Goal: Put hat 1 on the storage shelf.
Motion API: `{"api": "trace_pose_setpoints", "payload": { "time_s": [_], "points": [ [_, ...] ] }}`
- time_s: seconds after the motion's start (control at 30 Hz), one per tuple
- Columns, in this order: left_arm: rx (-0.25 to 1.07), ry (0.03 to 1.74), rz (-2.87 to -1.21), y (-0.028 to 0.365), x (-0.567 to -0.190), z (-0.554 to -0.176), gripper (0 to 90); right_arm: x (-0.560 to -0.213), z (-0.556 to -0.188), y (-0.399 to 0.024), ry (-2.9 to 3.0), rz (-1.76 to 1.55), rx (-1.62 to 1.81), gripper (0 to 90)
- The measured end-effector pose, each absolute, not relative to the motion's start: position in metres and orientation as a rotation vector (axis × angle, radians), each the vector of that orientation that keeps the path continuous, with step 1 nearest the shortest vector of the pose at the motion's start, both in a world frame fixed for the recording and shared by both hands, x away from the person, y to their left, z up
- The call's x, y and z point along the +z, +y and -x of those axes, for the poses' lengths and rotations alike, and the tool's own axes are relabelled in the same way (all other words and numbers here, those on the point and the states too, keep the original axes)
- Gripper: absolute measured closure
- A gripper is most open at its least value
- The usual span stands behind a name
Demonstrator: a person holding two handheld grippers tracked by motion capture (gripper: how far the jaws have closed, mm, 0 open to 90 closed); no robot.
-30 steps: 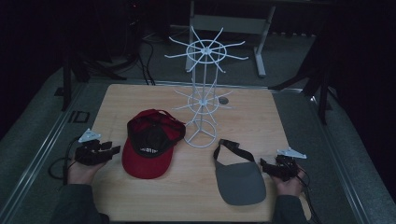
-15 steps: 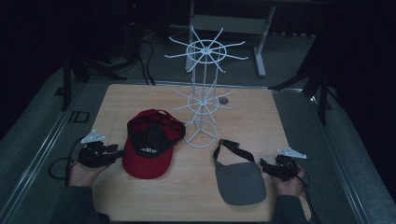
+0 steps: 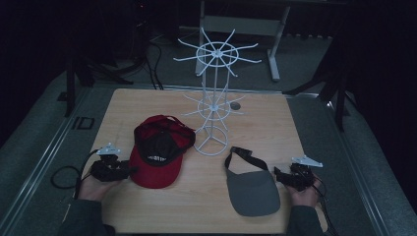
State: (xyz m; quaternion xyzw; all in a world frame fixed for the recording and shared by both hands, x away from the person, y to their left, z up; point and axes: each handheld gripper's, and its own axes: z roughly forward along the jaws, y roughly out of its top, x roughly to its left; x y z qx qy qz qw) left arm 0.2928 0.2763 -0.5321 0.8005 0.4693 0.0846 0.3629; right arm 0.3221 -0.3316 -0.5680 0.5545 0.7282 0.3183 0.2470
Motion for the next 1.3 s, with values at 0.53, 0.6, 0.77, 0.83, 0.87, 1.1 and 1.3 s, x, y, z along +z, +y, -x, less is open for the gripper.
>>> {"api": "trace_pose_setpoints", "payload": {
  "time_s": [0.53,0.6,0.77,0.83,0.87,1.1,1.3],
  "points": [
    [0.094,1.119,-2.144,0.239,-0.545,-0.297,53.1,-0.568,-0.322,-0.332,1.986,-1.512,0.868,21.3],
    [0.091,1.111,-2.153,0.235,-0.546,-0.299,51.9,-0.568,-0.322,-0.332,1.986,-1.512,0.868,21.3],
    [0.059,1.106,-2.157,0.227,-0.550,-0.302,49.1,-0.568,-0.322,-0.332,1.986,-1.512,0.868,21.3],
    [0.052,1.108,-2.152,0.226,-0.551,-0.304,49.2,-0.568,-0.322,-0.332,1.986,-1.512,0.868,21.3],
    [0.052,1.108,-2.152,0.226,-0.551,-0.304,49.2,-0.568,-0.322,-0.331,1.985,-1.512,0.868,21.3],
    [-0.004,1.147,-2.112,0.228,-0.552,-0.306,60.5,-0.568,-0.322,-0.332,1.986,-1.512,0.868,21.3],
    [0.014,1.147,-2.092,0.231,-0.549,-0.305,67.9,-0.568,-0.322,-0.331,1.985,-1.513,0.868,21.3]
  ]
}}
